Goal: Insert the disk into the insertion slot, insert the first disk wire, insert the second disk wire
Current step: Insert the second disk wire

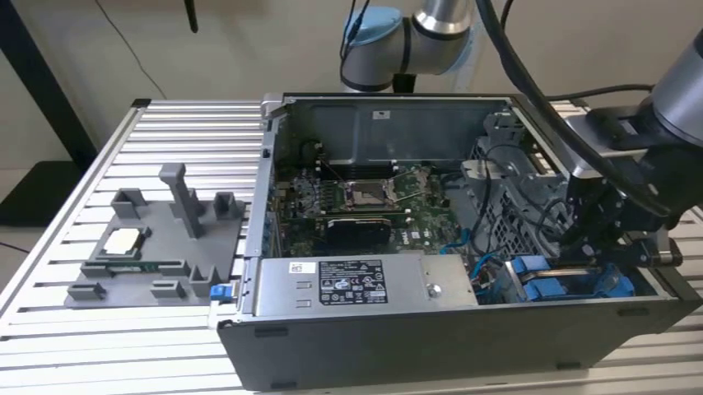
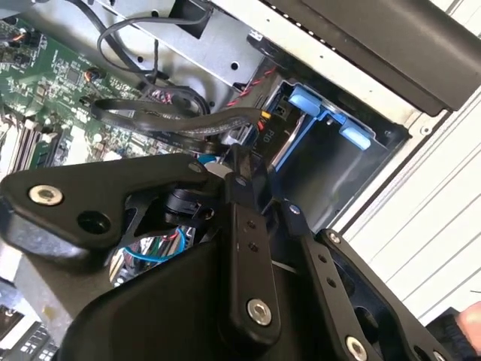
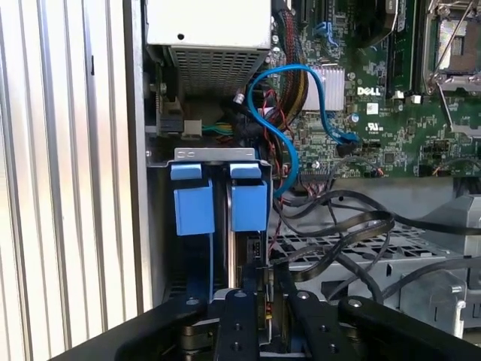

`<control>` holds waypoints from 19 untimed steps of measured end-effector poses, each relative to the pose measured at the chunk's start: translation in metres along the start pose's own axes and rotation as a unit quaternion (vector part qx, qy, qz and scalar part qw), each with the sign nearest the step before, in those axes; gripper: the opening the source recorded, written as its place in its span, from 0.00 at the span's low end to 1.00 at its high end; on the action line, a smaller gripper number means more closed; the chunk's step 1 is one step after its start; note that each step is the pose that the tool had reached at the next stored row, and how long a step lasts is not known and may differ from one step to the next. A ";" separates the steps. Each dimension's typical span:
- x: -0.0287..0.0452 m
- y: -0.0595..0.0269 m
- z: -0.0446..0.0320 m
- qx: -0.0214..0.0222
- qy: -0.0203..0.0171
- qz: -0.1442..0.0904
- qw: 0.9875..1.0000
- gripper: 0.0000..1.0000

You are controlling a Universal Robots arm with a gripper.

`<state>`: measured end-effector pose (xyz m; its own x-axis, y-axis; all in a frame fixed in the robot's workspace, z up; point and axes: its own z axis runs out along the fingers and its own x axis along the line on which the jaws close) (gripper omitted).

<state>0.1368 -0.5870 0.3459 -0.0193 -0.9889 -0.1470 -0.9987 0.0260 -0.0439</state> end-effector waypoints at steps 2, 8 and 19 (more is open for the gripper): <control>-0.0001 0.0000 0.0000 0.000 0.001 0.000 1.000 0.24; -0.0008 -0.0045 -0.0001 -0.006 0.008 0.001 1.000 0.24; -0.0053 -0.0056 -0.0302 -0.006 0.008 0.001 1.000 0.24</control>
<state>0.1411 -0.5863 0.3768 -0.0210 -0.9911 -0.1315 -0.9992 0.0253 -0.0313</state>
